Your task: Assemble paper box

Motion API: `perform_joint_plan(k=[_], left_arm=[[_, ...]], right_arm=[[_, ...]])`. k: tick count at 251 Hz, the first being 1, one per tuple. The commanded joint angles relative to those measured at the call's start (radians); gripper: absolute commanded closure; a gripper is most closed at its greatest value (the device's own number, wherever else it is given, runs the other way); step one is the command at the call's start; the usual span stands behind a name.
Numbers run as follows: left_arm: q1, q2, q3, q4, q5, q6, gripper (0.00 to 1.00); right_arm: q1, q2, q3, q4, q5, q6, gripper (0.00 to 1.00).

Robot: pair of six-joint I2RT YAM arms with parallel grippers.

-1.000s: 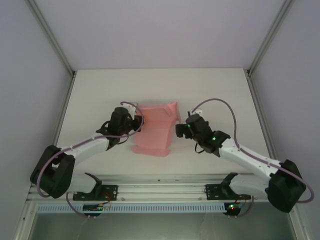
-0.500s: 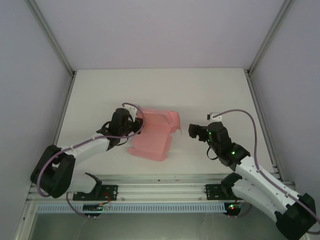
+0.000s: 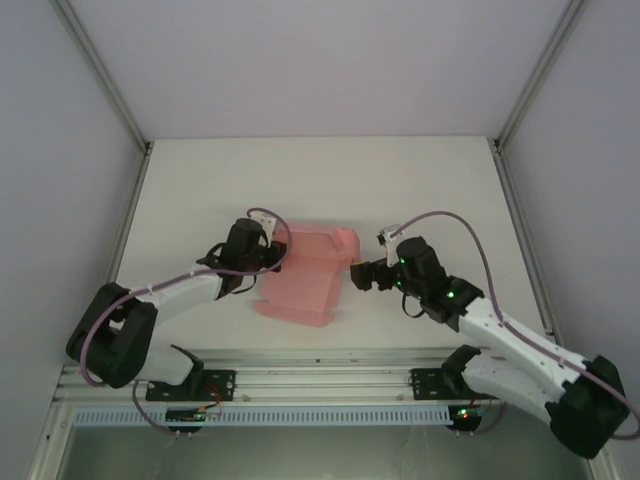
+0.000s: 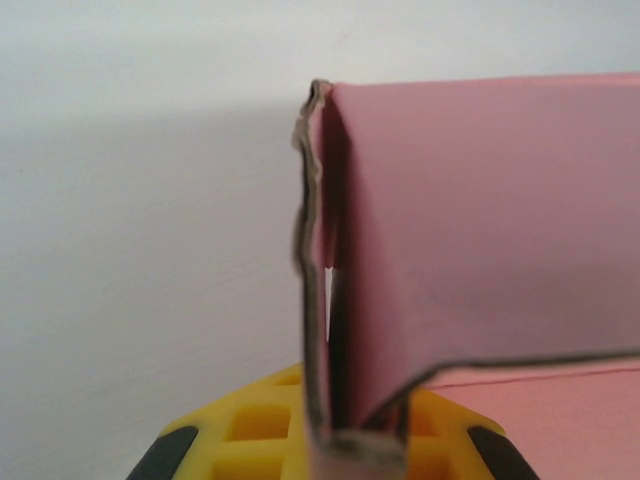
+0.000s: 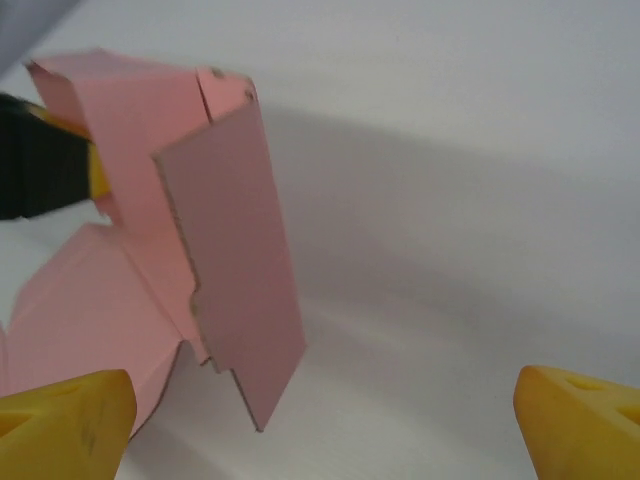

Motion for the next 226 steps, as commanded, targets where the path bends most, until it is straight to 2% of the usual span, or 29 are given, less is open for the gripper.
perform_joint_plan(k=[1, 74, 108, 143, 164, 226], left_arm=[[-0.005, 0.004, 0.052, -0.010, 0.004, 0.015, 1.00], [-0.002, 0.004, 0.046, -0.001, 0.014, 0.016, 1.00], [-0.004, 0.005, 0.047, 0.000, 0.035, 0.023, 1.00], [-0.005, 0.002, 0.033, 0.032, 0.071, 0.022, 1.00], [-0.004, -0.001, 0.035, 0.039, 0.089, 0.010, 1.00], [-0.005, -0.029, 0.026, 0.055, 0.100, -0.005, 1.00]], right_arm=[[0.009, 0.071, 0.058, -0.044, 0.040, -0.027, 0.01], [0.005, 0.151, 0.092, -0.036, 0.071, -0.023, 0.01], [-0.002, 0.168, 0.073, 0.064, 0.029, -0.024, 0.01], [-0.010, 0.201, 0.048, 0.206, -0.069, -0.053, 0.01], [-0.012, 0.239, 0.062, 0.231, -0.090, -0.058, 0.01], [-0.003, 0.343, 0.111, 0.247, -0.043, -0.073, 0.01]])
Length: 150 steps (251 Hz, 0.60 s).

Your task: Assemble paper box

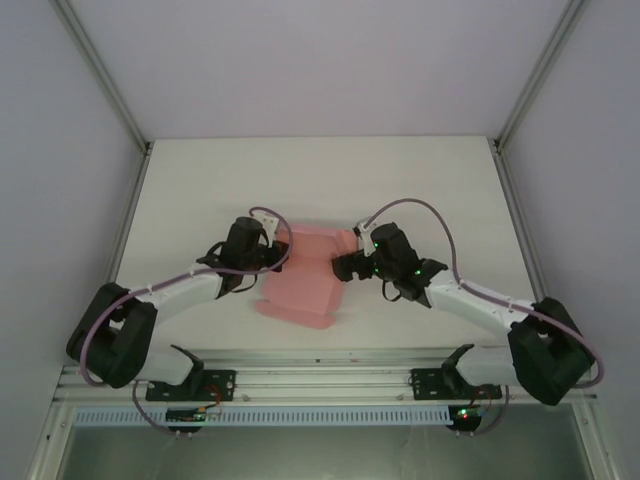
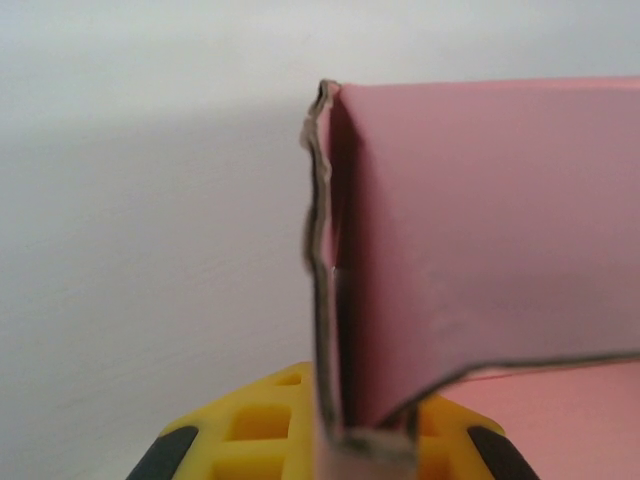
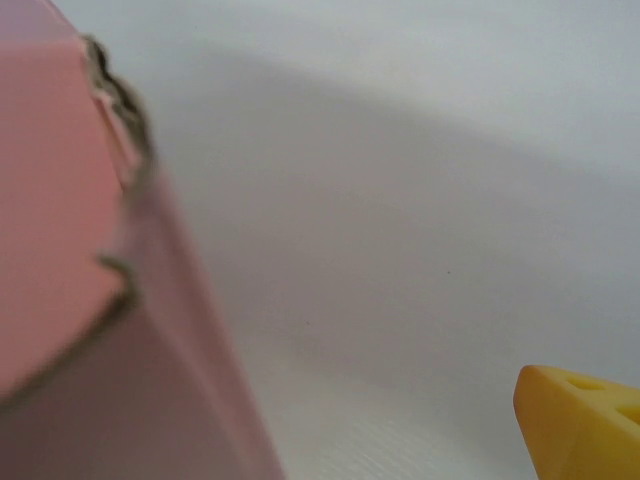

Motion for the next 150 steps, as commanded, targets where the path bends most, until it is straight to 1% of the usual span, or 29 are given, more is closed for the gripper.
perform_joint_plan(k=[1, 34, 64, 91, 120, 150], left_arm=[[-0.006, -0.030, 0.017, 0.053, 0.042, -0.021, 1.00], [-0.004, -0.036, 0.021, 0.044, 0.023, -0.031, 1.00], [-0.003, -0.038, 0.021, 0.015, -0.032, -0.024, 1.00], [0.010, -0.037, 0.013, 0.002, -0.060, -0.026, 1.00], [0.032, -0.039, 0.007, -0.007, -0.060, -0.029, 1.00], [0.035, -0.057, -0.008, 0.011, -0.021, -0.002, 1.00]], right_arm=[[0.004, 0.045, 0.045, 0.031, 0.020, -0.024, 0.01], [0.014, 0.077, 0.065, 0.021, 0.041, -0.022, 0.01], [0.015, 0.023, 0.069, -0.046, 0.059, -0.018, 0.01], [0.015, -0.094, 0.045, -0.104, 0.072, -0.014, 0.01], [0.008, -0.261, -0.002, -0.174, 0.040, -0.020, 0.01], [-0.034, -0.430, -0.048, -0.221, 0.028, -0.019, 0.02]])
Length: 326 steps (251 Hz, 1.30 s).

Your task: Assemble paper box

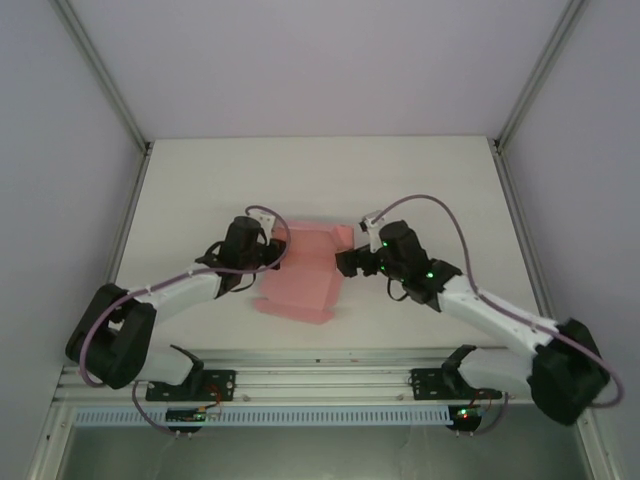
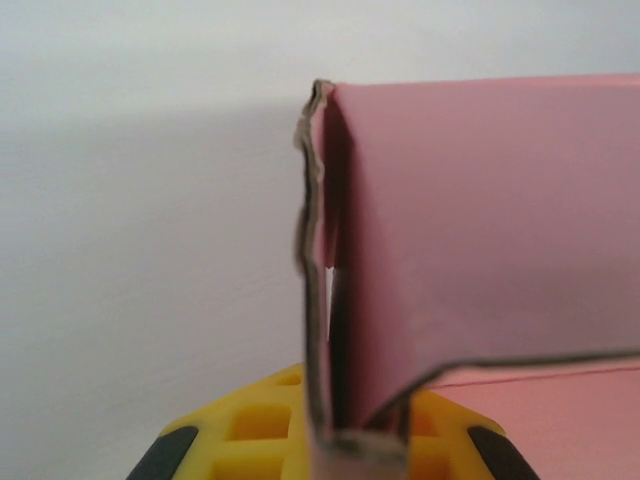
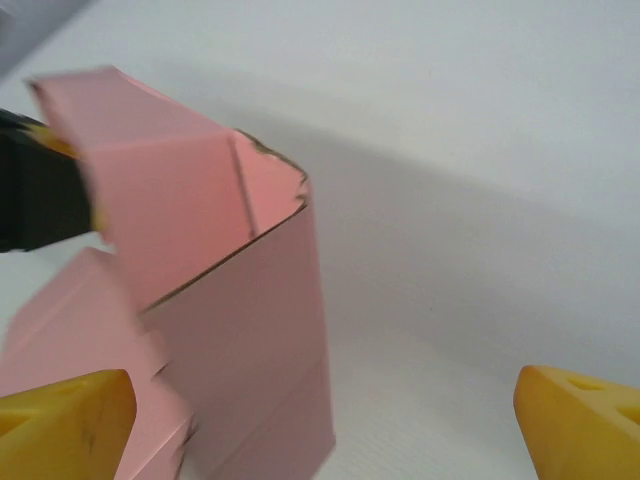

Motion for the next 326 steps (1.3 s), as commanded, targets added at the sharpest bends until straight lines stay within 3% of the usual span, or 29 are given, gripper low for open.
perform_joint_plan(k=[1, 32, 59, 85, 131, 194, 246, 280, 326], left_arm=[[0.008, -0.047, -0.008, 0.013, 0.029, 0.010, 1.00], [0.008, -0.073, -0.029, 0.035, 0.044, 0.026, 1.00], [0.011, -0.089, -0.033, 0.031, 0.049, 0.032, 1.00], [0.010, -0.091, -0.033, 0.035, 0.059, 0.032, 1.00], [0.010, -0.090, -0.030, 0.039, 0.071, 0.033, 1.00], [0.010, -0.071, -0.022, 0.051, 0.085, 0.023, 1.00], [0.008, -0.053, -0.014, 0.052, 0.094, 0.015, 1.00], [0.008, -0.064, -0.017, 0.031, 0.067, 0.020, 1.00], [0.008, -0.088, -0.026, -0.006, -0.006, 0.026, 1.00]], right_arm=[[-0.039, -0.141, -0.047, -0.097, -0.011, -0.011, 0.01], [-0.194, -0.239, -0.079, -0.115, -0.058, 0.075, 0.01], [-0.352, -0.217, -0.080, -0.109, -0.313, 0.073, 0.05], [-0.390, -0.142, -0.071, -0.046, -0.454, 0.033, 0.10], [-0.334, 0.038, 0.006, -0.003, -0.580, -0.015, 0.20], [-0.212, 0.260, 0.132, 0.032, -0.613, -0.054, 0.35], [-0.120, 0.410, 0.221, 0.094, -0.607, -0.024, 0.39], [-0.108, 0.428, 0.240, 0.066, -0.549, -0.014, 0.41], [-0.114, 0.290, 0.200, -0.039, -0.469, -0.030, 0.38]])
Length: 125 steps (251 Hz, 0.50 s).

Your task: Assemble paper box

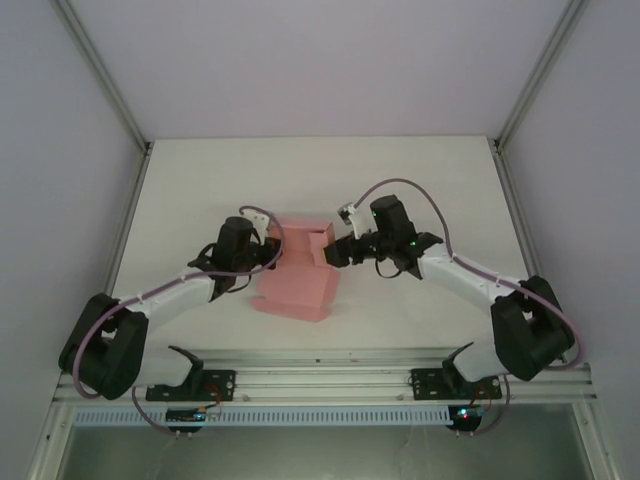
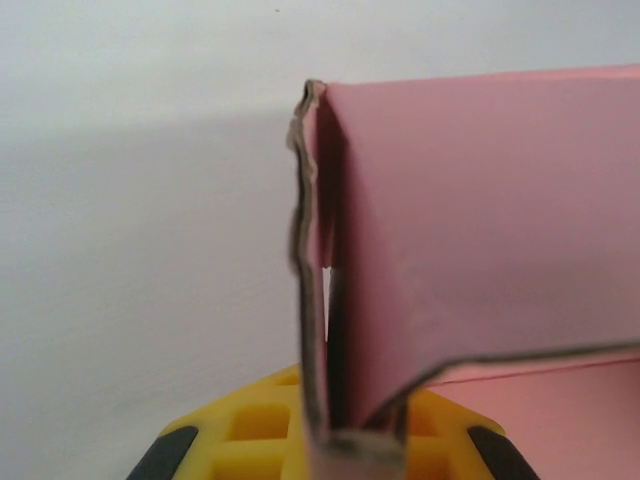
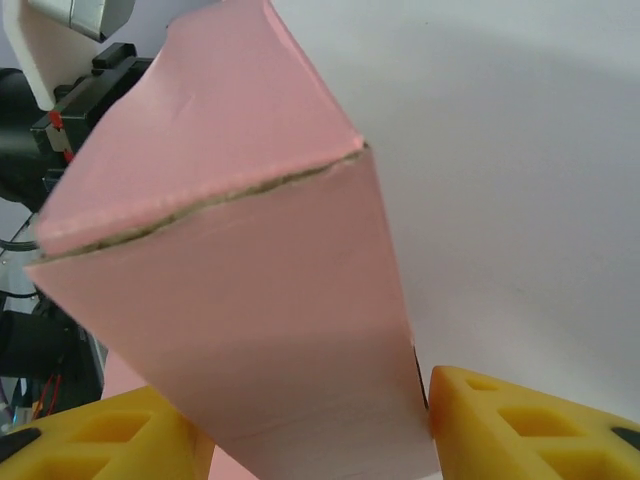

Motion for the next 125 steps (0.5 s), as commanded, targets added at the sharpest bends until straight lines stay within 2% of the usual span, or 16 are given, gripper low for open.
perform_joint_plan(k=[1, 17, 32, 74, 125], left_arm=[[-0.005, -0.032, 0.001, -0.014, -0.032, 0.012, 1.00], [-0.004, -0.034, -0.001, -0.012, -0.039, 0.008, 1.00], [-0.005, -0.029, -0.001, -0.008, -0.042, 0.005, 1.00], [-0.005, -0.012, 0.008, 0.002, -0.009, 0.003, 1.00], [-0.005, -0.014, 0.016, 0.006, 0.011, 0.004, 1.00]], right_arm=[[-0.005, -0.115, -0.010, -0.075, 0.084, -0.013, 0.38], [-0.005, -0.169, -0.035, -0.096, 0.096, -0.017, 0.31], [-0.006, -0.209, -0.048, -0.120, 0.116, -0.018, 0.29], [-0.008, -0.239, -0.065, -0.130, 0.134, -0.021, 0.29], [-0.011, -0.152, -0.012, -0.123, 0.115, -0.049, 0.34]])
